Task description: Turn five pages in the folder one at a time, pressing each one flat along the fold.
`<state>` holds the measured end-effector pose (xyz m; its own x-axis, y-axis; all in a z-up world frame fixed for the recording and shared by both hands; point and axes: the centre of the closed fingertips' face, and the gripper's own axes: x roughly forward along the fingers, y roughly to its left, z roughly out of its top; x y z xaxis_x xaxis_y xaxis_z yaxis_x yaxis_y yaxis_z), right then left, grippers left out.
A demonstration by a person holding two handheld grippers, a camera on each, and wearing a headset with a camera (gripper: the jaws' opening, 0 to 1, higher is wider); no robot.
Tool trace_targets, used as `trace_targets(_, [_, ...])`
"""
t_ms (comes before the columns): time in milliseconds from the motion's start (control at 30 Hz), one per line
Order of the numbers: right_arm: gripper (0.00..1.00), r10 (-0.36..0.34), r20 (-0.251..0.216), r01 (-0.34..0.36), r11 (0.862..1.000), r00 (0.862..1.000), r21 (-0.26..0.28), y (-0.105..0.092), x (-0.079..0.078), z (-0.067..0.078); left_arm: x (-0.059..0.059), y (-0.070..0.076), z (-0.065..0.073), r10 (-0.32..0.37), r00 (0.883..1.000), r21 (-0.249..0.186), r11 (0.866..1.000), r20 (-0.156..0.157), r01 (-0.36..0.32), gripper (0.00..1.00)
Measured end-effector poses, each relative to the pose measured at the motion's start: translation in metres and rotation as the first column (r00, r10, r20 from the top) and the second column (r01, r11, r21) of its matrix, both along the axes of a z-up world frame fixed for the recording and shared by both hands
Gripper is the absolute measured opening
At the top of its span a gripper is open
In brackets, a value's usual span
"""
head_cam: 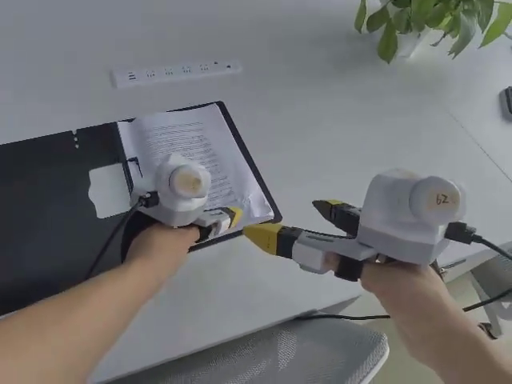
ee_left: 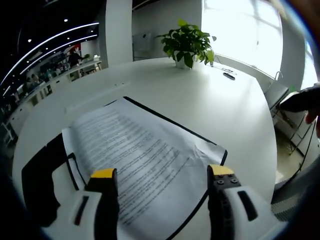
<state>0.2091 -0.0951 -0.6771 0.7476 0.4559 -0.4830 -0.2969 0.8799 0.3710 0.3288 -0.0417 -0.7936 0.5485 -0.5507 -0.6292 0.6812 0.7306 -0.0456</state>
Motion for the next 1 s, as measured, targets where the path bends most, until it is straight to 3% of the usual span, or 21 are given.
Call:
trace_targets(133, [0.82,0.002,-0.005,-0.002,1.0,1.0,0.004,0.0,0.003,-0.003,-0.002,-0.001,-0.007,-0.007,1.0,0.027,1.0,-0.003,0.007,0.7])
trace_targets(300, [0.81,0.002,-0.006,-0.002,1.0,1.0,0.008,0.001,0.006,-0.007,-0.001,0.0,-0.014,-0.017,1.0,0.075,0.997,0.02,0.015,0.67])
trace_targets(467, [0.8,-0.005,-0.009,0.005,1.0,1.0,0.02,0.0,0.011,-0.013,-0.001,0.0,-0.013,-0.017,1.0,0.077,0.997,0.022,0.015,0.66])
trace_targets(667, [0.77,-0.012,-0.013,0.012,0.999,1.0,0.034,-0.001,0.019,-0.021,-0.006,-0.005,-0.013,-0.044,0.999,0.07,0.997,0.025,0.042,0.55])
trace_targets(1000, [0.73,-0.03,-0.032,0.032,0.998,0.999,0.059,-0.004,0.03,-0.038,-0.008,-0.007,-0.013,-0.057,0.998,0.054,0.997,0.023,0.056,0.49])
